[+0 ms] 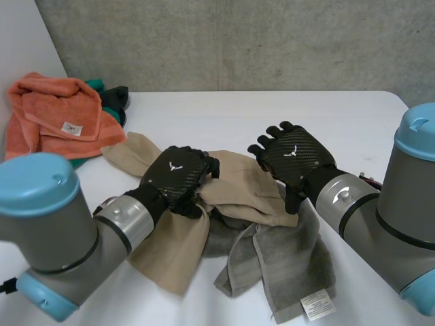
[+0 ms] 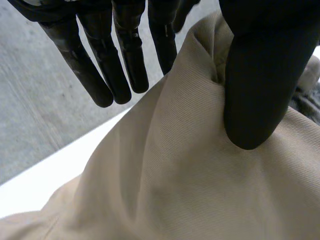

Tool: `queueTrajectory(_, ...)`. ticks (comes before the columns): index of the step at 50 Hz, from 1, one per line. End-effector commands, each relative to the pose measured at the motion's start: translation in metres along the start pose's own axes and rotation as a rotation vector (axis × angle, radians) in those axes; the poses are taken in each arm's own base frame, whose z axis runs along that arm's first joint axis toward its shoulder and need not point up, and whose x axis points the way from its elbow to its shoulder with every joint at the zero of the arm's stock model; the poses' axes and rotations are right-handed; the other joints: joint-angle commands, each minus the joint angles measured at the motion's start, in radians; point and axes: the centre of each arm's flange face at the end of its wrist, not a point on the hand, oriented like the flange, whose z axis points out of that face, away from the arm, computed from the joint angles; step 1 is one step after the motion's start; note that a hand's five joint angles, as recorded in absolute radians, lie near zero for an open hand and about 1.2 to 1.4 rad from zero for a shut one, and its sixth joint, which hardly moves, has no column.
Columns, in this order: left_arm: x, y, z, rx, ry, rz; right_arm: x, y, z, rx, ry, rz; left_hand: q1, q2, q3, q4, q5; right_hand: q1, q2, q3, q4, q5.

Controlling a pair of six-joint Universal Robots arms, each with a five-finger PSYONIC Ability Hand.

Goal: Fold the laundry.

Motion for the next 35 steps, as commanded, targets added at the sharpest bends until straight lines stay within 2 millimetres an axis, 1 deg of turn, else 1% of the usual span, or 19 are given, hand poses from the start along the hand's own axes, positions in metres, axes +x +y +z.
queueTrajectory(1,-0.009,0.002,0.017,-0.081,0.022,0.033,0.001,0.001,0.0,-0.003,0.002,-0.001,0.567,0.571,0.571,0.572,0.584,-0.044,-0.03,-0.029,-0.028,-0.038)
queueTrajectory(3,-0.012,-0.006,0.023,-0.054,0.011,0.047,0.001,0.001,0.0,-0.002,0.006,-0.001,0.745,0.749,0.75,0.75,0.762,-0.044,-0.03,-0.029,-0.028,-0.038)
queueTrajectory(7,-0.036,-0.037,0.04,0.049,-0.085,0.09,0.002,0.001,0.001,-0.002,0.01,-0.004,0.746,0.75,0.75,0.751,0.763,-0.044,-0.03,-0.029,-0.028,-0.038)
queueTrajectory(8,-0.055,-0.059,0.047,0.118,-0.162,0.112,0.004,0.001,0.002,-0.002,0.016,-0.003,0.746,0.75,0.75,0.751,0.763,-0.044,-0.03,-0.029,-0.028,-0.038)
queueTrajectory(11,-0.097,-0.1,0.05,0.23,-0.333,0.142,0.007,0.001,0.003,0.0,0.024,-0.003,0.746,0.75,0.75,0.751,0.763,-0.044,-0.03,-0.029,-0.028,-0.038)
queueTrajectory(12,-0.127,-0.128,0.047,0.301,-0.457,0.157,0.009,0.001,0.003,0.0,0.03,0.002,0.746,0.75,0.75,0.751,0.763,-0.044,-0.03,-0.029,-0.028,-0.038)
queueTrajectory(13,-0.14,-0.143,0.043,0.338,-0.519,0.164,0.01,0.001,0.003,0.0,0.032,0.002,0.746,0.75,0.75,0.751,0.763,-0.044,-0.03,-0.029,-0.028,-0.038)
queueTrajectory(14,-0.166,-0.172,0.035,0.418,-0.633,0.175,0.011,0.001,0.003,0.003,0.036,0.003,0.746,0.75,0.75,0.751,0.763,-0.044,-0.03,-0.029,-0.028,-0.038)
queueTrajectory(15,-0.177,-0.187,0.029,0.462,-0.684,0.178,0.01,0.0,0.003,0.004,0.035,0.003,0.746,0.75,0.75,0.751,0.763,-0.044,-0.03,-0.029,-0.028,-0.038)
queueTrajectory(16,-0.203,-0.215,0.015,0.549,-0.797,0.183,0.01,0.0,0.003,0.007,0.035,0.002,0.746,0.75,0.75,0.751,0.763,-0.044,-0.03,-0.029,-0.028,-0.038)
queueTrajectory(18,-0.229,-0.23,0.004,0.601,-0.9,0.192,0.01,0.0,0.003,0.006,0.034,0.001,0.746,0.75,0.75,0.751,0.763,-0.044,-0.03,-0.029,-0.028,-0.038)
queueTrajectory(20,-0.258,-0.234,-0.001,0.615,-0.997,0.196,0.008,0.001,0.003,0.003,0.028,0.0,0.746,0.75,0.75,0.751,0.763,-0.044,-0.03,-0.029,-0.028,-0.038)
queueTrajectory(21,-0.262,-0.233,0.001,0.607,-1.01,0.196,0.007,0.001,0.003,0.004,0.027,-0.002,0.746,0.75,0.75,0.751,0.763,-0.044,-0.03,-0.029,-0.028,-0.038)
queueTrajectory(24,-0.27,-0.21,0.019,0.505,-0.985,0.19,0.005,0.001,0.003,0.001,0.022,-0.002,0.746,0.75,0.75,0.751,0.763,-0.044,-0.03,-0.029,-0.028,-0.038)
queueTrajectory(27,-0.273,-0.178,0.036,0.389,-0.93,0.178,0.004,0.001,0.002,0.001,0.018,-0.004,0.746,0.75,0.75,0.751,0.763,-0.044,-0.03,-0.029,-0.028,-0.038)
queueTrajectory(30,-0.272,-0.158,0.046,0.333,-0.871,0.181,0.003,0.001,0.002,-0.001,0.015,-0.004,0.132,0.136,0.136,0.137,0.149,-0.044,-0.03,-0.029,-0.028,-0.038)
queueTrajectory(31,-0.269,-0.15,0.05,0.312,-0.835,0.183,0.003,0.001,0.002,-0.001,0.015,-0.004,-0.306,-0.302,-0.302,-0.301,-0.29,-0.044,-0.03,-0.029,-0.028,-0.038)
queueTrajectory(32,-0.266,-0.147,0.051,0.304,-0.814,0.181,0.003,0.001,0.002,0.001,0.016,-0.005,-0.476,-0.472,-0.472,-0.471,-0.459,-0.044,-0.03,-0.029,-0.028,-0.038)
queueTrajectory(35,-0.252,-0.135,0.053,0.261,-0.744,0.178,0.004,0.0,0.001,0.001,0.018,-0.004,-0.476,-0.472,-0.472,-0.471,-0.459,-0.044,-0.03,-0.029,-0.028,-0.038)
